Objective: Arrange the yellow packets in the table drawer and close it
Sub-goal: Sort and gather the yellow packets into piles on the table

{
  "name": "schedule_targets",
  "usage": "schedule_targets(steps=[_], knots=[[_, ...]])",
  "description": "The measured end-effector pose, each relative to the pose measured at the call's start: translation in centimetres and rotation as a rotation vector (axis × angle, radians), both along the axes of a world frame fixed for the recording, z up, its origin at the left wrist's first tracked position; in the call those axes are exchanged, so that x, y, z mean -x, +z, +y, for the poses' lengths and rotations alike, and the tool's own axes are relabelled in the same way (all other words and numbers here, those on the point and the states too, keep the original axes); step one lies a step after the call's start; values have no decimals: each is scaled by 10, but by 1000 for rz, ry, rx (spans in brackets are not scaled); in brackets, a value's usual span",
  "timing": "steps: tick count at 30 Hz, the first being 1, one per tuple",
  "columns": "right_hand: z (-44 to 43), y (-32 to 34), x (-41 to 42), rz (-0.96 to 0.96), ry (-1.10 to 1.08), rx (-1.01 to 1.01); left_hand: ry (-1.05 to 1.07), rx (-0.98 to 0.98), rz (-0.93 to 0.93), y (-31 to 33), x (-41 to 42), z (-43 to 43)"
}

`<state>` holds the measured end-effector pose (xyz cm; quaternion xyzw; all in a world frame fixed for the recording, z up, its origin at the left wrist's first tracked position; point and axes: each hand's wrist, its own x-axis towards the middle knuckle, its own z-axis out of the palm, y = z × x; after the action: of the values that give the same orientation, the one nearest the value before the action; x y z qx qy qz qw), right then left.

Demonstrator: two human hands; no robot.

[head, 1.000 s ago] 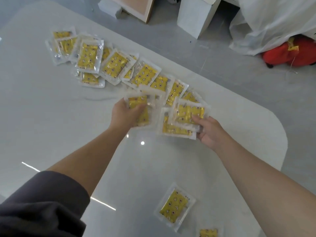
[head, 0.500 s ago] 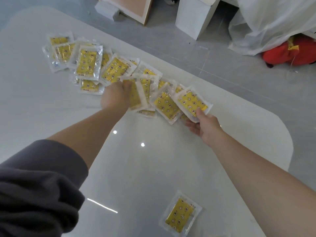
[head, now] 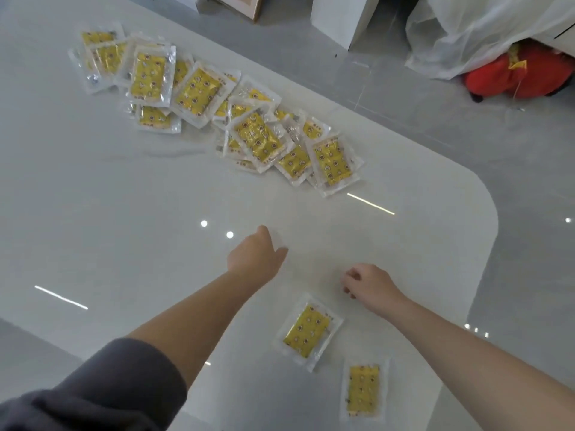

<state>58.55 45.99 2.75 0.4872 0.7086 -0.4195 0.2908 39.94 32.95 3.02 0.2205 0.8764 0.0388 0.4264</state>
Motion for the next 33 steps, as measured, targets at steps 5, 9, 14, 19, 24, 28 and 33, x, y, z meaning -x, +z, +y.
schedule_targets(steps=[5, 9, 14, 19, 24, 28, 33], knots=[[-32, 1, -65, -81, 343, -85, -230, 94, 78, -3, -87, -39], [-62, 0, -101, -191, 665, -175, -348, 177, 222, -9, -139, -45], [-87, -7, -129, -165, 809, -379, -306, 189, 367, -25, -166, -44], [-97, -25, -142, -99, 785, -455, -258, 203, 345, -35, -170, -44], [-92, -27, -137, -145, 813, -399, -154, 140, 164, -34, -166, -43], [-72, -21, -119, -128, 647, -172, 227, -31, -127, -22, -142, -47], [-21, -16, -59, 63, 198, -65, 549, -164, -177, -12, -80, -38]])
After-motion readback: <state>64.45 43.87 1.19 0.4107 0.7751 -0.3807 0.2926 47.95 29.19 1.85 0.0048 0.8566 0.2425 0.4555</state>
